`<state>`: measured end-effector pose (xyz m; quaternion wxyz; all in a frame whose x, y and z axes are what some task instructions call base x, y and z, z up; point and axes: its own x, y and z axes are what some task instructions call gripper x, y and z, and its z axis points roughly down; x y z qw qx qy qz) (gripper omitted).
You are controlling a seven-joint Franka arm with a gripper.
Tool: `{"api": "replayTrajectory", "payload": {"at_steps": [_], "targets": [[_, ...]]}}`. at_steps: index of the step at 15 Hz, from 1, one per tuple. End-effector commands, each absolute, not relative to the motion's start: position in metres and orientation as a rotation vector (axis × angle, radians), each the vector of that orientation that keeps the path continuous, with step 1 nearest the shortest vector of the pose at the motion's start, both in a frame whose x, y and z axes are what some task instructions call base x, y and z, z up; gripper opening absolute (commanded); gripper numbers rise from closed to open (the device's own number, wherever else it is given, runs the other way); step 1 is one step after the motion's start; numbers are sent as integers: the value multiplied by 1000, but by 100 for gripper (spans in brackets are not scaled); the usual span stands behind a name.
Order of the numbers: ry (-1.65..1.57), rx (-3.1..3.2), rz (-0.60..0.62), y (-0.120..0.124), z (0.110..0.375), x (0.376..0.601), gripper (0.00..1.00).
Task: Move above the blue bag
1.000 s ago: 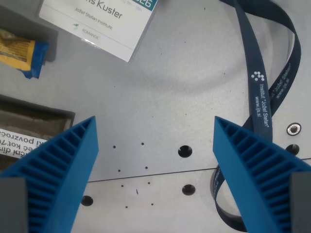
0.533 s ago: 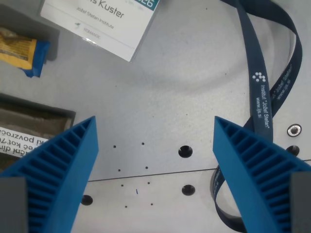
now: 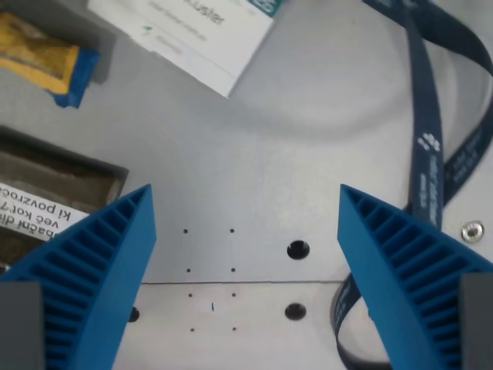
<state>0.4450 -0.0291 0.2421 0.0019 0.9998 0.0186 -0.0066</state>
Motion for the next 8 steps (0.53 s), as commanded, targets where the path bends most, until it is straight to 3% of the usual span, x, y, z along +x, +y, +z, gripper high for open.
{"api": "replayTrajectory", "payload": {"at_steps": [1, 8], "targets": [[478, 3133, 8, -20, 236, 452, 100], [848, 3085, 1, 12, 219, 461, 100]]}}
